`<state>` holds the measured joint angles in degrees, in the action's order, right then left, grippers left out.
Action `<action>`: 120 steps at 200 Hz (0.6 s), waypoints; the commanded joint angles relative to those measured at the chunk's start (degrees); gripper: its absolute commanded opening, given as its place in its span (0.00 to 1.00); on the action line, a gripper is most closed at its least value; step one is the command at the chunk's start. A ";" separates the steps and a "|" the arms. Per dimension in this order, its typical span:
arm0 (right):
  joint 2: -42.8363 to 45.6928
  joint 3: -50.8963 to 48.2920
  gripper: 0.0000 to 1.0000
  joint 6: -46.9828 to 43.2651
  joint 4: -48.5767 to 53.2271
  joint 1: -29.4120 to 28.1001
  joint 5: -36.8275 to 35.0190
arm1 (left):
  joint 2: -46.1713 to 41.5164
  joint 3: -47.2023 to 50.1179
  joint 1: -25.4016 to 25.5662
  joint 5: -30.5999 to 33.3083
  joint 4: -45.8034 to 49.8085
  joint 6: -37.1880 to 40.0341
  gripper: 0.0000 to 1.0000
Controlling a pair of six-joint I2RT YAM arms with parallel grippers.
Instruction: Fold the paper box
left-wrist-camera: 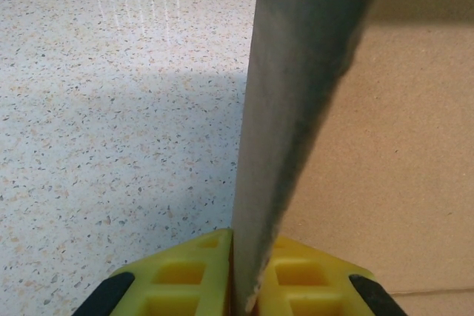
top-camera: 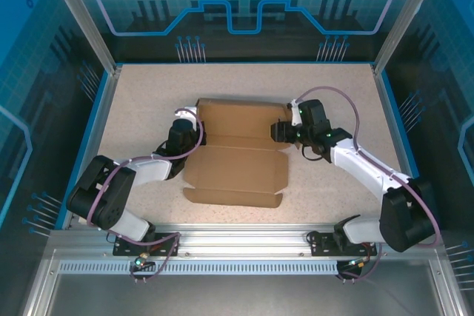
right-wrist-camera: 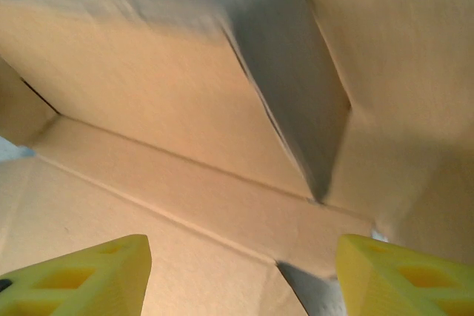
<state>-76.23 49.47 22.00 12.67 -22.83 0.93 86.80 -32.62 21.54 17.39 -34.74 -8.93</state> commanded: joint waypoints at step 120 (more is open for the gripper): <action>-9.71 -9.47 0.72 7.18 -13.24 -3.80 -9.41 | -2.35 0.96 0.20 0.70 -2.01 -0.67 0.14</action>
<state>-83.59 40.36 26.98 3.97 -25.98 -7.55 86.17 -32.49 21.54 17.39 -34.79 -8.93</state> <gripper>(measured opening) 0.714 0.138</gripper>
